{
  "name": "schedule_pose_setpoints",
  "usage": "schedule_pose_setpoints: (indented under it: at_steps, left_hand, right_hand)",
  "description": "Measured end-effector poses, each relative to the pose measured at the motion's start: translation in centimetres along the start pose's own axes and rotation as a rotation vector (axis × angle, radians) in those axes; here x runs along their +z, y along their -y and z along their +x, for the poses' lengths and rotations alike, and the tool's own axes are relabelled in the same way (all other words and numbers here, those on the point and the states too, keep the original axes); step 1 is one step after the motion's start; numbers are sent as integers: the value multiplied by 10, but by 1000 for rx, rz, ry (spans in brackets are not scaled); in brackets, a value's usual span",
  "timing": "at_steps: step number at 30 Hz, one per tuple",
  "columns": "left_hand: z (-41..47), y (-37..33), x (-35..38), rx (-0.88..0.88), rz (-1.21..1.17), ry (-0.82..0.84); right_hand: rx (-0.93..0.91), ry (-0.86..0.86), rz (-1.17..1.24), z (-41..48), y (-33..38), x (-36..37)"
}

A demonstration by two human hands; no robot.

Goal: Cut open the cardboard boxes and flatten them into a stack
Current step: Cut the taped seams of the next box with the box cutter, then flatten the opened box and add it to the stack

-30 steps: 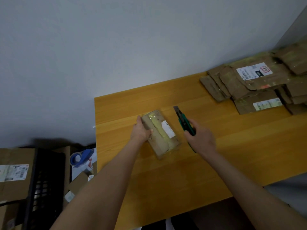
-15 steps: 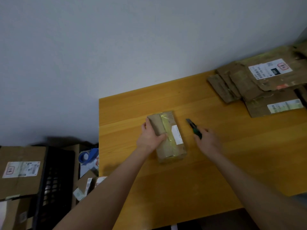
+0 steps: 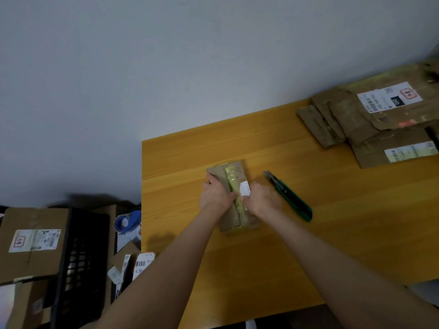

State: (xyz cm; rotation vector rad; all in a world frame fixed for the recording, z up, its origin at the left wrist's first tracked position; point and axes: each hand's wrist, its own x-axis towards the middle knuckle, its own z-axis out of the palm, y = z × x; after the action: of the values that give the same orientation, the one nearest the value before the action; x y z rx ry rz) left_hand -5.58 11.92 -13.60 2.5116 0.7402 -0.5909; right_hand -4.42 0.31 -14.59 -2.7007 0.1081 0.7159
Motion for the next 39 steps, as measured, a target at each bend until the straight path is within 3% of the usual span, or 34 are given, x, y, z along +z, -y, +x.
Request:
schedule_pose_setpoints:
  at_steps: [22,25,31,39]
  left_hand:
    - [-1,21,-20,133,-242,108]
    - [-9,25,-19,182,-171,43]
    - [-32,-3,-43,391,-199,-292]
    - [-50,-29,-93,512,-176,-361]
  right_hand:
    - [-24,-32,97,-7,-2,8]
    - [-27,-55,116,-14,2,7]
    - [10,-144,220,-23,27,-23]
    - [6,-225,302,-27,46,-82]
